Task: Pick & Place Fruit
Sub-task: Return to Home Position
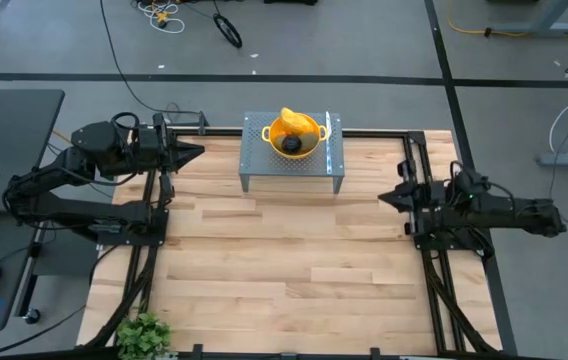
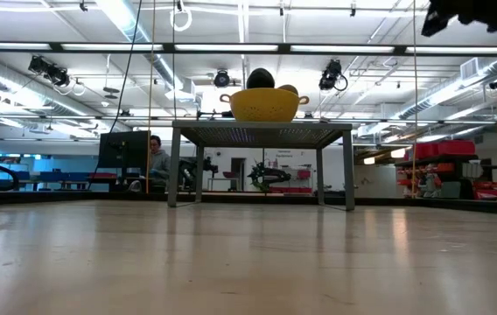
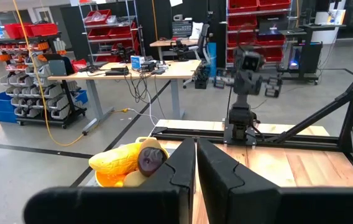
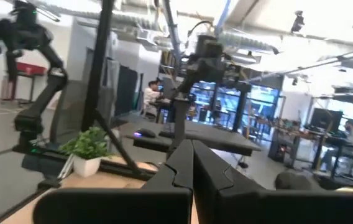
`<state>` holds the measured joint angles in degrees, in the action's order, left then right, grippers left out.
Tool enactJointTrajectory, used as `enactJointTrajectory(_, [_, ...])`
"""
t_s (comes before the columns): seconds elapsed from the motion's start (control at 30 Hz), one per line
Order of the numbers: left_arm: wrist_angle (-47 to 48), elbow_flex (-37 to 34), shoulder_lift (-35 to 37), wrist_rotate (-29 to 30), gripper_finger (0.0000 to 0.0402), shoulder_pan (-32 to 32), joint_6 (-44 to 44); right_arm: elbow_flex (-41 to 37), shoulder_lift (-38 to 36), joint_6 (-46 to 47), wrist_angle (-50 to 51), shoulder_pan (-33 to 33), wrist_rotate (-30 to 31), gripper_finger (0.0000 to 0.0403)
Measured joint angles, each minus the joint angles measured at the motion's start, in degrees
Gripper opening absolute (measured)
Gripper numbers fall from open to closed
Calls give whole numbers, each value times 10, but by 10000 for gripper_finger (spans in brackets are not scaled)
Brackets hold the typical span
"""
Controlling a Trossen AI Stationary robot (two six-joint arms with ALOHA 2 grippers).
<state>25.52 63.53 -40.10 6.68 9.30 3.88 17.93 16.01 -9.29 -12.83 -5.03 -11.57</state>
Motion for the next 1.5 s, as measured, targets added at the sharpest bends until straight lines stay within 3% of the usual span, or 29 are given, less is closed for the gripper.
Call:
enactJointTrajectory(0.2, [0, 0, 0, 0, 26, 0, 0, -82, -52, -2, -12, 12, 5, 1])
enactJointTrajectory(0.37, [0, 0, 0, 0, 26, 0, 0, -124, -87, -13, -3, 11, 67, 1])
enactJointTrajectory(0.63, [0, 0, 0, 0, 26, 0, 0, -174, -121, -1, -14, 11, 98, 1])
enactJointTrajectory(0.9, [0, 0, 0, 0, 26, 0, 0, -174, -136, 11, 11, 12, 100, 1])
enactJointTrajectory(1.23, [0, 0, 0, 0, 26, 0, 0, -174, -160, 30, 116, 14, 79, 1])
enactJointTrajectory(1.5, [0, 0, 0, 0, 26, 0, 0, -174, -160, 26, 118, 14, 84, 1])
